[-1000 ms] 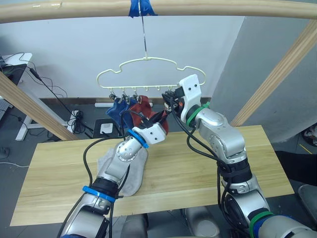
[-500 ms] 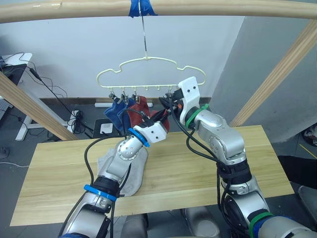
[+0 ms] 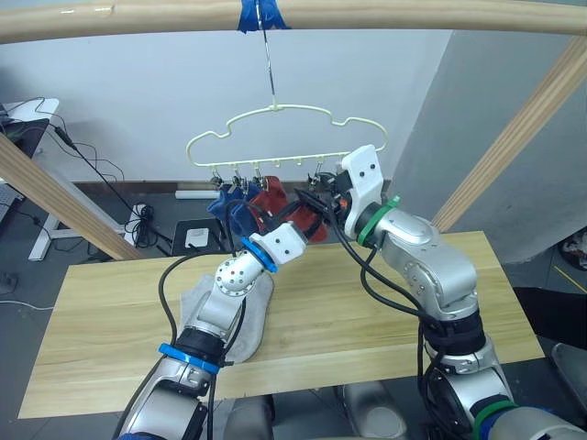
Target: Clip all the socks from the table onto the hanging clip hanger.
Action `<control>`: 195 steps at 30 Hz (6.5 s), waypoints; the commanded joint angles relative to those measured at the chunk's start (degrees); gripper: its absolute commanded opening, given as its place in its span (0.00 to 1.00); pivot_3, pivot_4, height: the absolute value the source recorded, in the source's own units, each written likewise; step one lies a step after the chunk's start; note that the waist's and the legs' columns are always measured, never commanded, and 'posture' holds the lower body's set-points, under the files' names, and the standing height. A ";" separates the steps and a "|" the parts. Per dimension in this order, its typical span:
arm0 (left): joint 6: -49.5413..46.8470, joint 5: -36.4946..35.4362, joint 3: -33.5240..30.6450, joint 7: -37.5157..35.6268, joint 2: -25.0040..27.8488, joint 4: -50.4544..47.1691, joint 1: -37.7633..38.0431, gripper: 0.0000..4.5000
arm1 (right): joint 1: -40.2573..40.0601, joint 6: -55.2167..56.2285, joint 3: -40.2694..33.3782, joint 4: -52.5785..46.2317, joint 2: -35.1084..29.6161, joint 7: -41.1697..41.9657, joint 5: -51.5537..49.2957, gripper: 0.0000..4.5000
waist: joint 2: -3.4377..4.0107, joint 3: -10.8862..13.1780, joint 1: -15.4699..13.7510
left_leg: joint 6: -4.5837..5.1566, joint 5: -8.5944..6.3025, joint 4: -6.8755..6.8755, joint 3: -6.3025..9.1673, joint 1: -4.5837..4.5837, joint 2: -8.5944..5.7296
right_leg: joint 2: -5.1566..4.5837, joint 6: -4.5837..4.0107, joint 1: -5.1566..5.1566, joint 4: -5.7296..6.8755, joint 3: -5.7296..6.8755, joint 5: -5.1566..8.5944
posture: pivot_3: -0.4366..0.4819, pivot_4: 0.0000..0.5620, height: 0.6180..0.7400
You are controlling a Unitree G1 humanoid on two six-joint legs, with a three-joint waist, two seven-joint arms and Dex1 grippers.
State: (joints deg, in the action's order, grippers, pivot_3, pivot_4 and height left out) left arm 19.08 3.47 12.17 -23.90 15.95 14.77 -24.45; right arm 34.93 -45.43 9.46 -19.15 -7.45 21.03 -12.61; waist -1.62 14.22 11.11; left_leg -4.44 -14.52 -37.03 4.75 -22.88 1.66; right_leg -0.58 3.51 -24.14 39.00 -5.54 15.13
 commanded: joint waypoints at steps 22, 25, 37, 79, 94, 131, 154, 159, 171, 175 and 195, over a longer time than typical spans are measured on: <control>-27.44 -22.74 -10.23 -17.50 10.73 -23.80 2.44 0.55 | -7.16 2.70 -2.95 -9.60 -3.75 -6.60 1.91 0.43 | -0.02 -0.16 -0.02 | 0.00 0.01 -0.03 -0.01 0.04 0.01 | 0.03 0.00 0.04 -0.01 -0.03 0.00 | 0.27 0.31 0.91; -27.30 -22.41 -10.11 -17.59 10.72 -23.48 2.12 0.55 | -6.73 2.44 -3.04 -8.57 -2.80 -7.87 2.44 0.43 | -0.02 -0.17 -0.02 | 0.00 0.01 -0.02 0.00 0.04 0.02 | 0.03 0.00 0.03 0.00 -0.02 0.00 | 0.27 0.30 0.91; -25.54 -19.96 -9.42 -18.39 10.27 -21.04 0.69 0.55 | -4.27 3.12 -2.73 -1.85 -0.57 -10.34 3.22 0.43 | 0.00 -0.37 0.01 | 0.00 0.01 -0.04 -0.01 0.04 0.01 | 0.03 -0.01 0.04 0.02 -0.03 0.00 | 0.26 0.28 0.91; -24.45 -17.17 -9.07 -18.35 9.26 -20.74 1.19 0.55 | 5.99 16.66 -0.80 18.64 4.34 -8.11 8.04 0.43 | 0.00 -0.96 0.15 | 0.00 0.02 -0.09 0.00 0.06 0.01 | 0.01 -0.06 0.03 0.13 -0.01 -0.05 | 0.29 0.27 0.91; -24.75 -16.94 -8.97 -17.84 9.26 -21.39 2.01 0.55 | 6.60 17.73 -1.04 19.93 4.79 -8.24 7.89 0.43 | 0.00 -1.00 0.13 | 0.00 0.02 -0.16 0.00 0.07 0.01 | 0.01 -0.07 0.03 0.21 -0.01 -0.06 | 0.30 0.27 0.91; -24.50 -16.11 -8.83 -17.75 8.96 -20.39 2.28 0.55 | 7.21 17.91 -0.56 21.43 4.21 -7.69 8.66 0.44 | 0.00 -1.00 0.08 | 0.05 0.04 -0.94 0.06 0.09 0.01 | 0.12 -0.06 0.04 0.93 -0.06 -0.05 | 0.30 0.28 0.91; -24.15 -15.84 -8.76 -17.70 8.81 -20.29 2.48 0.55 | 8.92 21.39 -1.00 24.60 4.53 -7.05 9.61 0.44 | 0.00 -1.00 0.06 | 0.04 0.04 -0.92 0.06 0.07 0.00 | 0.12 -0.06 0.04 0.92 -0.07 -0.05 | 0.30 0.27 0.91; -24.22 -15.81 -8.66 -17.62 8.75 -20.57 2.63 0.55 | 9.03 21.56 -1.00 24.66 4.55 -7.05 9.59 0.44 | 0.00 -1.00 0.06 | 0.04 0.03 -0.93 0.06 0.07 0.00 | 0.12 -0.06 0.04 0.92 -0.07 -0.05 | 0.30 0.27 0.91; -24.36 -15.74 -8.39 -17.62 8.77 -21.13 3.16 0.55 | 9.05 22.10 -2.10 24.82 5.29 -7.64 8.88 0.17 | 0.00 -1.00 0.06 | 0.04 0.03 -0.92 0.06 0.07 0.00 | 0.12 -0.06 0.04 0.91 -0.07 -0.05 | 0.30 0.27 0.91; -24.25 -15.69 -8.23 -17.56 8.88 -21.17 3.46 0.55 | 9.17 22.02 -2.50 24.91 5.60 -7.58 8.75 0.04 | 0.00 -1.00 0.10 | 0.04 0.03 -0.91 0.05 0.07 0.01 | 0.12 -0.06 0.03 0.90 -0.08 -0.05 | 0.30 0.28 0.91; -24.33 -15.18 -8.26 -16.89 9.08 -21.33 4.49 0.55 | 8.80 20.60 -3.61 24.73 6.47 -6.98 7.73 0.12 | 0.00 -1.00 0.08 | 0.04 0.03 -0.89 0.05 0.06 0.01 | 0.13 -0.06 0.02 0.89 -0.07 -0.05 | 0.31 0.28 0.91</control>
State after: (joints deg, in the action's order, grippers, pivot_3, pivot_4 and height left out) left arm -5.87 -11.89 4.24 -40.88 24.87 -4.19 -19.61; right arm 42.38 -25.18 6.63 7.39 -1.34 13.70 -4.05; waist -1.63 13.22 11.18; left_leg -4.39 -14.48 -37.92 4.80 -22.82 1.67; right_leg -0.45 3.45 -24.12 39.89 -5.61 15.08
